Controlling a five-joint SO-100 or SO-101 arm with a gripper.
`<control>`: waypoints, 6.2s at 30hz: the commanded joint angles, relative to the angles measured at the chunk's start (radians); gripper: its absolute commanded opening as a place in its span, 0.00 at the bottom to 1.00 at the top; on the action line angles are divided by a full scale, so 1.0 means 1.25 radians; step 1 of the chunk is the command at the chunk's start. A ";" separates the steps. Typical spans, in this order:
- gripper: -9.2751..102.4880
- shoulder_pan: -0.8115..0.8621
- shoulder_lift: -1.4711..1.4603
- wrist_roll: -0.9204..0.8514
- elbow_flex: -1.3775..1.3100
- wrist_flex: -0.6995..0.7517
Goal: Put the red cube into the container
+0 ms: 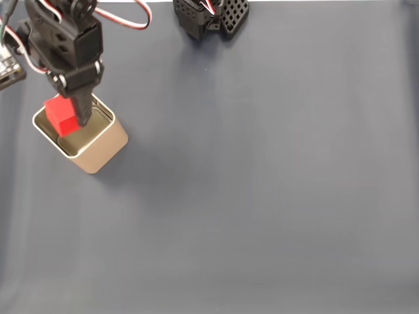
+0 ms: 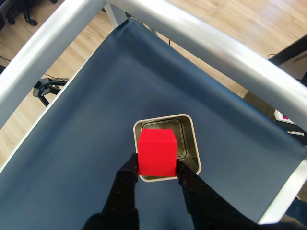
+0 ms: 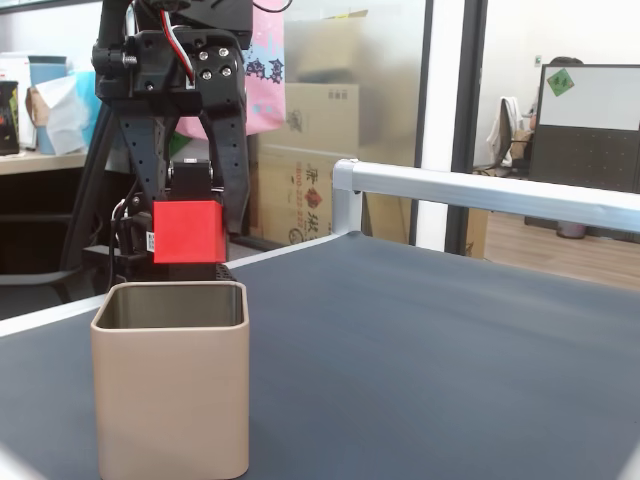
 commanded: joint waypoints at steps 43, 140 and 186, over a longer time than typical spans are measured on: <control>0.42 0.081 0.124 -0.092 0.074 -0.085; 0.08 -0.417 1.378 -0.221 1.496 -0.315; 0.09 -0.486 1.392 -0.212 1.497 -0.160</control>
